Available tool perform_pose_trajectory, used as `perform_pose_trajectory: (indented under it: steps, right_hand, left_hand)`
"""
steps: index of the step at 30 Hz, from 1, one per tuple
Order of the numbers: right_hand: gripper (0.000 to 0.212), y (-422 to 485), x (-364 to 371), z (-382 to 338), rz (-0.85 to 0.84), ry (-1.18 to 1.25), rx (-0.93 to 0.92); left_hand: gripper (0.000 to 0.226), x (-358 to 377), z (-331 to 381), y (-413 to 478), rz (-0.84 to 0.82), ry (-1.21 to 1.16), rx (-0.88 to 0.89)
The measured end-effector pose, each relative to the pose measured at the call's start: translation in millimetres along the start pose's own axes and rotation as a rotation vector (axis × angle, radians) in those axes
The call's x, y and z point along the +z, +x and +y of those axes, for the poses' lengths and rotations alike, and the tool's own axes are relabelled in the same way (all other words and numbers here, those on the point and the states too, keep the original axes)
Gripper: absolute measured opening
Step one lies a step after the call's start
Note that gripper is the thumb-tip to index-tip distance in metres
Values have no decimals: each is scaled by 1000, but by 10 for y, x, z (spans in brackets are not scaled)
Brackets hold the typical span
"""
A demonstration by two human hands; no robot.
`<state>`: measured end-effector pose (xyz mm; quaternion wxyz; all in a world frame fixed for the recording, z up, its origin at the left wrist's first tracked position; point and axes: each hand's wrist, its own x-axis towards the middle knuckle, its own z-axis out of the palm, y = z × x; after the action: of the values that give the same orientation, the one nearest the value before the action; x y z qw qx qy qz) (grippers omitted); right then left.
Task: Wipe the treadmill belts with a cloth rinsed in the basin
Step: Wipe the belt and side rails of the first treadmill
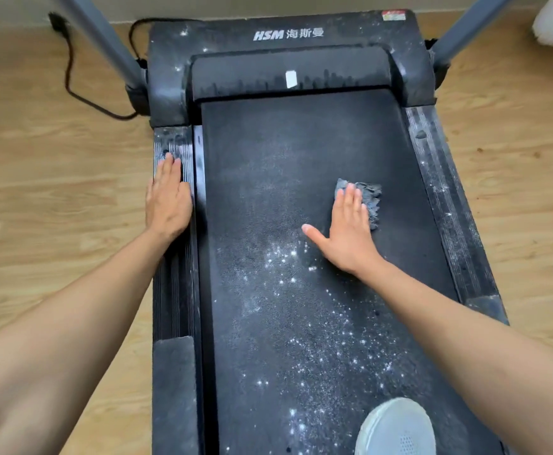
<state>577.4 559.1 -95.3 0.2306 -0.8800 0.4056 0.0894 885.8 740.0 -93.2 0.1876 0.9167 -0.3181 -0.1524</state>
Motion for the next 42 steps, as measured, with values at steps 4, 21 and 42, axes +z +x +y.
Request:
perform_pose_trajectory:
  steps: [4,21,42]
  right_hand:
    - [112,-16,375,-1045,-161,-136,-481]
    - [36,129,-285,-936,-4,410,-209]
    - [24,-235,-595,-658,110,881,-36]
  left_hand:
    - [65,-98,126,69,-155,22,-65]
    - [30,93,275,-1076,106,-77,349]
    - [14,-137,959,-1011,58,-794,113]
